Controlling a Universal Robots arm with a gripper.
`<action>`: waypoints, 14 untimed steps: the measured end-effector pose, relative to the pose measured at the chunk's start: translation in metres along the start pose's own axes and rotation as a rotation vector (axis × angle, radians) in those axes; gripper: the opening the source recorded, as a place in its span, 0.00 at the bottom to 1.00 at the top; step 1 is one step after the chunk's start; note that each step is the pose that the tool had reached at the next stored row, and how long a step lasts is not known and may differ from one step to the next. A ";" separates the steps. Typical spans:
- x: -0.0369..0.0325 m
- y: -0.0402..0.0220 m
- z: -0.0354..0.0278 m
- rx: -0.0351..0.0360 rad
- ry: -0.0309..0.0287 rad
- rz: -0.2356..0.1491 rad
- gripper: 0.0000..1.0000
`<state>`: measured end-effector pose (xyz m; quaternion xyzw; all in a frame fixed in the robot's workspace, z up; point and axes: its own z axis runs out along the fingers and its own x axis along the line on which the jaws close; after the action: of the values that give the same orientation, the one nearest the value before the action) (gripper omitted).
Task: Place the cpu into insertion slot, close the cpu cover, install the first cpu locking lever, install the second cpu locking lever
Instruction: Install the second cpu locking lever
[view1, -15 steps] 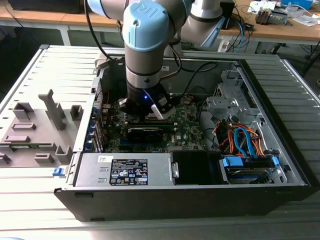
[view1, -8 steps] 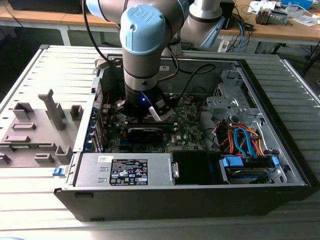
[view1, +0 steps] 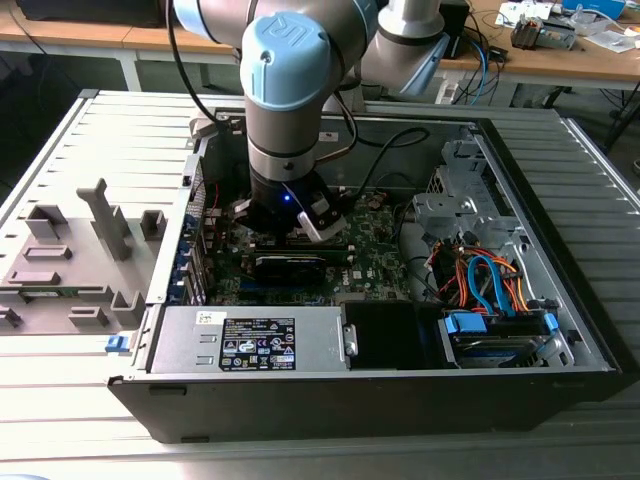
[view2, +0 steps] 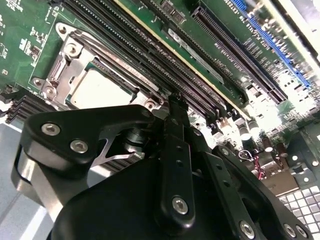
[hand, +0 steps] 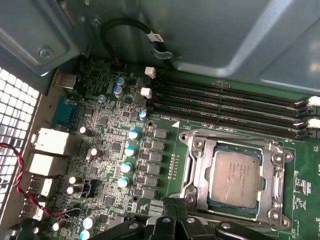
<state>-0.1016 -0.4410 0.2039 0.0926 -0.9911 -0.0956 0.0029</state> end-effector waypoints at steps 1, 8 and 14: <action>-0.0001 0.0004 0.0008 -0.0011 -0.0001 -0.001 0.11; 0.0002 -0.0003 0.0042 -0.0062 -0.0003 -0.006 0.11; -0.0287 0.0025 0.0001 -0.0035 0.0099 -0.005 0.11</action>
<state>-0.0739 -0.4333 0.2046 0.0955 -0.9907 -0.0969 0.0078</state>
